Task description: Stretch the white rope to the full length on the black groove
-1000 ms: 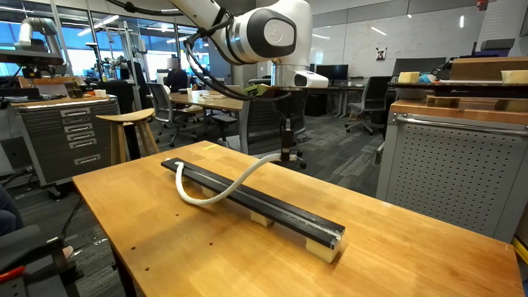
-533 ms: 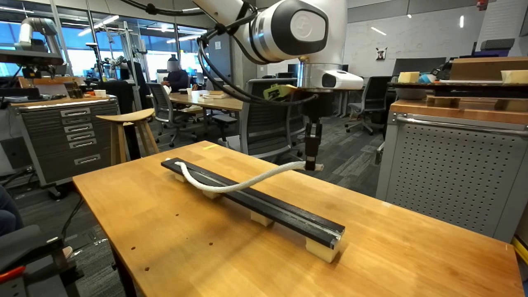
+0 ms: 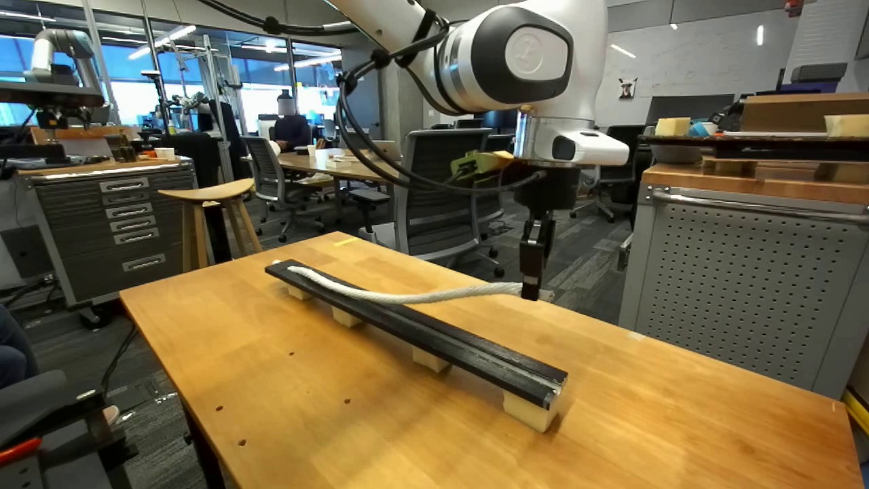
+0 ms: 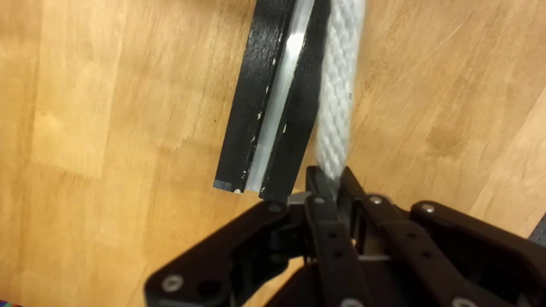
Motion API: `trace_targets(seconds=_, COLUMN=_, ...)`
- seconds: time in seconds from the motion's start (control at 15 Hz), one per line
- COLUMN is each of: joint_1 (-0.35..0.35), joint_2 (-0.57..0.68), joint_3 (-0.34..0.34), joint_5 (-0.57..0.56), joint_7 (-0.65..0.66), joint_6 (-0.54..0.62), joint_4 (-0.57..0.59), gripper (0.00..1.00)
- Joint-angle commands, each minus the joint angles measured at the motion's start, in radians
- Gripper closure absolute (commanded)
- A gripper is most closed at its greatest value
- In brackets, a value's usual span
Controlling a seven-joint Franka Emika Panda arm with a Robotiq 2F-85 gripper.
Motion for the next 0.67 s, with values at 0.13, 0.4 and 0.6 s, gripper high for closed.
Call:
trace_targets(seconds=0.13, joint_1=-0.006, joint_2=0.025, joint_3=-0.011, joint_5=0.024, joint_7=0.09, joint_6=-0.017, joint_4=0.044, gripper=0.97)
trace_targets(seconds=0.4, joint_1=-0.004, joint_2=0.013, joint_3=-0.024, joint_5=0.007, joint_7=0.121, joint_6=0.001, joint_4=0.013, gripper=0.97)
trace_targets(seconds=0.6, joint_1=-0.005, joint_2=0.017, joint_3=-0.038, joint_5=0.0, joint_7=0.143, joint_6=0.012, joint_4=0.012, gripper=0.97)
